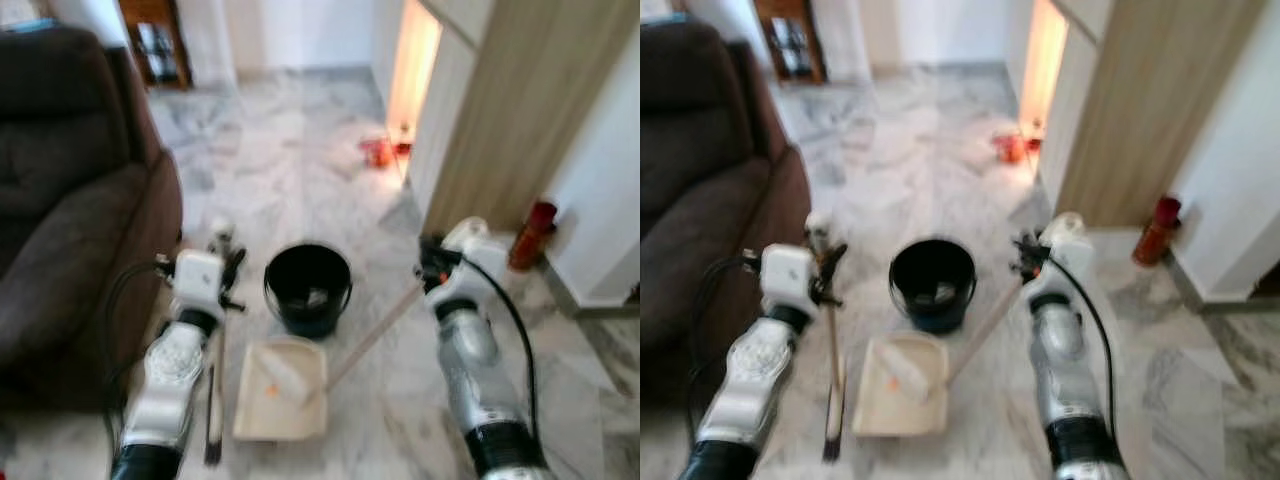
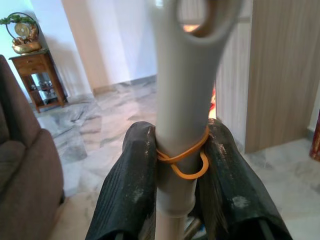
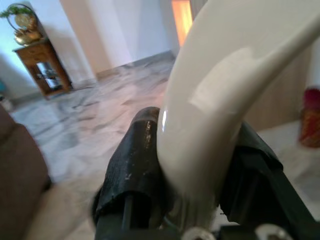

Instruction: Sweep floor

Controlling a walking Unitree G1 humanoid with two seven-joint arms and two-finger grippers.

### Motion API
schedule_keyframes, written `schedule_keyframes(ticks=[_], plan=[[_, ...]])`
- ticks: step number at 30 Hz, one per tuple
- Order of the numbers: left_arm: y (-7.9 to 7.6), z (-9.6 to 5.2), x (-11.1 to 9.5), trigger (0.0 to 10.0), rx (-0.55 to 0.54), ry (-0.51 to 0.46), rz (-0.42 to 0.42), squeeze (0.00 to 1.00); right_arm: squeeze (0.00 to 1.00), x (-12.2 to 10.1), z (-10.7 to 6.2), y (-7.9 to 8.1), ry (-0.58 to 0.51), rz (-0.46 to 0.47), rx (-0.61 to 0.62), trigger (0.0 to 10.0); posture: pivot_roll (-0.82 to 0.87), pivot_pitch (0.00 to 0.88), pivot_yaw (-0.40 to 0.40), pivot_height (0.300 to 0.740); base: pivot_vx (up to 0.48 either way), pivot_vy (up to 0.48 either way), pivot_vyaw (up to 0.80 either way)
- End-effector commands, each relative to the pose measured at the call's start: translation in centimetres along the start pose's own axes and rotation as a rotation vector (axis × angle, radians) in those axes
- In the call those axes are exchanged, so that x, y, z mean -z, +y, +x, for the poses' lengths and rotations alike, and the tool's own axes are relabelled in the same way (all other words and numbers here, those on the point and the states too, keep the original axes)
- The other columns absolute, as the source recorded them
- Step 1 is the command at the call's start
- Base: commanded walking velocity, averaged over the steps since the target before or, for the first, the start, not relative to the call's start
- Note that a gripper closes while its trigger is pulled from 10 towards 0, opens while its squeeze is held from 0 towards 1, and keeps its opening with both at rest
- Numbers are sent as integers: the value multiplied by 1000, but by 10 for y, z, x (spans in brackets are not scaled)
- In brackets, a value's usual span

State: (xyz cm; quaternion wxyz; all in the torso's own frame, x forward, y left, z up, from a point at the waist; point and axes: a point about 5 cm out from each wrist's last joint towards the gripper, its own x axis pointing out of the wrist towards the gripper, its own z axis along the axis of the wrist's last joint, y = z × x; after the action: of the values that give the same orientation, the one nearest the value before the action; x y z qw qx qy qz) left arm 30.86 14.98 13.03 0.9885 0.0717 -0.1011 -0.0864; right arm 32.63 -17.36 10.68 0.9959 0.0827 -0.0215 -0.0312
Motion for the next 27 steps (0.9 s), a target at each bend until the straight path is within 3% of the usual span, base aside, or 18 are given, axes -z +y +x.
schedule_keyframes(ticks=[1,19,27], plan=[[6,-1,-2,10000,-16,-19,8,0,0,-16,5,10,-78,5,-26,10000,115,0,-5,740,0,0,0],[1,-6,0,10000,22,-22,56,0,0,-38,2,12,-183,7,-24,10000,113,0,-1,740,0,0,0],[5,-13,9,10000,17,4,75,0,0,-65,-1,21,-291,7,-39,10000,112,0,2,740,0,0,0]])
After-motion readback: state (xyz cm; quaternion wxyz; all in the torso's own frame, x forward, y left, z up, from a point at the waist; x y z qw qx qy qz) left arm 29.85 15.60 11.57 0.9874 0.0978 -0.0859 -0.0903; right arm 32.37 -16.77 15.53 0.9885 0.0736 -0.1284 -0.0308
